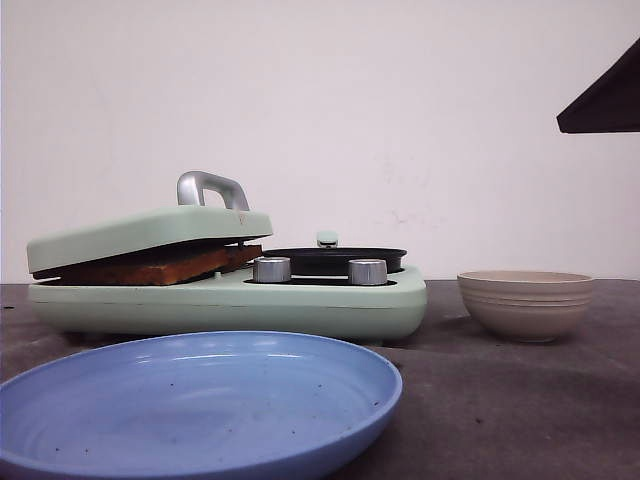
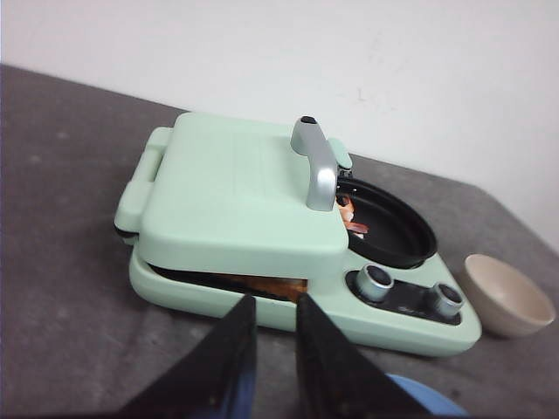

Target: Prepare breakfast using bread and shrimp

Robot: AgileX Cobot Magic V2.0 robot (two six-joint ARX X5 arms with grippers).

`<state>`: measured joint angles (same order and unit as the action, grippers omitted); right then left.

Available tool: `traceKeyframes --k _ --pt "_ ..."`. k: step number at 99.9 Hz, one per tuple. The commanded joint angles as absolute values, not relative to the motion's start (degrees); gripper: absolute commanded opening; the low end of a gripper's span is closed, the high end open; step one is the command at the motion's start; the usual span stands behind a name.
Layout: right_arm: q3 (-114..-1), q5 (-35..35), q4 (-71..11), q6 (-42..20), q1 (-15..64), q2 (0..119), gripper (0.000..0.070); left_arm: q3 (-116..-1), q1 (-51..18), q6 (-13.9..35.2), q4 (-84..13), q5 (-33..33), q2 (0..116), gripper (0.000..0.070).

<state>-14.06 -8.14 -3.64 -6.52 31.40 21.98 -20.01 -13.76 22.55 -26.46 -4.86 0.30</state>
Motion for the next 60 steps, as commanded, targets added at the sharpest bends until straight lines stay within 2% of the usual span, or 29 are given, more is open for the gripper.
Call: traceKeyframes --k 1,5,60 --pt "-14.04 -8.1 -3.2 -8.84 31.79 21.87 0.0005 -19.97 -13.89 29.71 -26.15 -5.15 0.21 0.0004" --pt "-14.04 -8.1 -3.16 -8.78 31.79 21.93 0.0006 -19.97 -13.89 30.83 -26.09 -5.13 0.21 0.0003" --pt "-14.04 -8.05 -2.98 -8.75 31.75 21.93 0.0006 -19.97 -13.89 30.7 -26.02 -5.1 0.21 0.0003"
